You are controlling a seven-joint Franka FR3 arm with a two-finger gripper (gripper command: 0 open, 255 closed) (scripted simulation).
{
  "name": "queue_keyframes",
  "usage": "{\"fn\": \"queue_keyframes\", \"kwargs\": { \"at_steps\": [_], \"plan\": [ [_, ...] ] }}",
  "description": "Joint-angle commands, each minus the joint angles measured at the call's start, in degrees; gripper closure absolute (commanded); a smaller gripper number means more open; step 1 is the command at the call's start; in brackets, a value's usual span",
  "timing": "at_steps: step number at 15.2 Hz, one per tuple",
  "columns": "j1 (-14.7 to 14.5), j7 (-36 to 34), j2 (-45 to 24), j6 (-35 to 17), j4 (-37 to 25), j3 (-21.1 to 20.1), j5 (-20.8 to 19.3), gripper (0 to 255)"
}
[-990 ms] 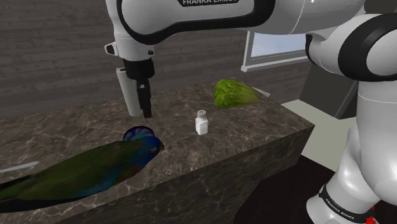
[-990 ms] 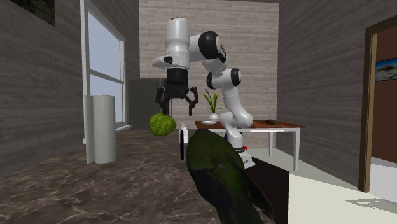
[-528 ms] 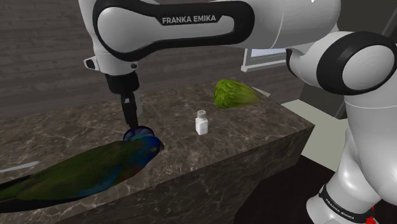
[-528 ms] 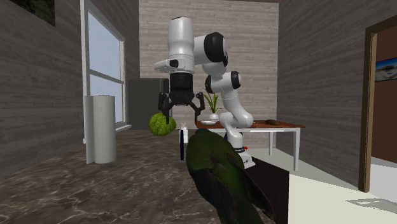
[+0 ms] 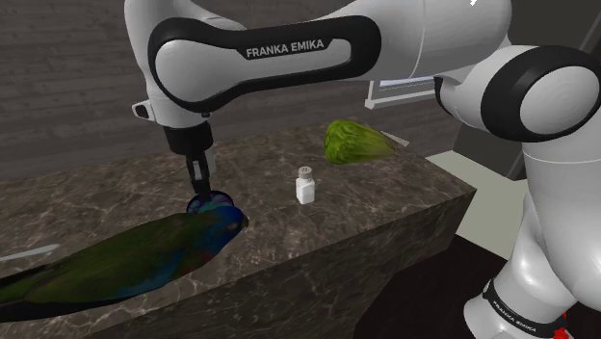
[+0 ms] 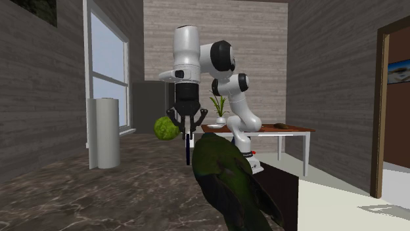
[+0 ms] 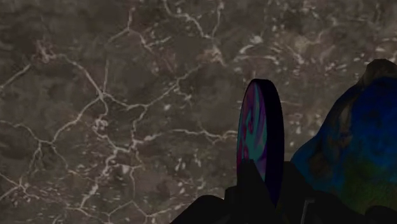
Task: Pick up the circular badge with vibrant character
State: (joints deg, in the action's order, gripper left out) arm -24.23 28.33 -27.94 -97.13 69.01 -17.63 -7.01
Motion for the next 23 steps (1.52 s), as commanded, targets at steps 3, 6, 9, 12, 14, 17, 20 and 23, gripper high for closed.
{"fn": "queue_keyframes", "kwargs": {
  "at_steps": [3,6,9,12,14,17,20,23],
  "plan": [
    [0.0,0.0,0.0,0.0,0.0,0.0,0.0,255],
    [0.0,0.0,0.0,0.0,0.0,0.0,0.0,255],
    [-0.2,0.0,-0.1,1.6,-1.7,0.0,0.0,255],
    [-0.6,0.0,-0.8,4.3,-5.1,0.0,-0.2,255],
    [-0.9,0.0,-1.4,6.3,-7.7,0.0,-0.3,255],
    [-1.6,0.1,-2.6,9.4,-12.1,0.1,-0.7,255],
    [-2.4,0.1,-4.4,12.9,-17.3,0.2,-1.1,255],
    [-3.2,0.2,-6.1,15.9,-22.1,0.3,-1.5,255]
  ]
}}
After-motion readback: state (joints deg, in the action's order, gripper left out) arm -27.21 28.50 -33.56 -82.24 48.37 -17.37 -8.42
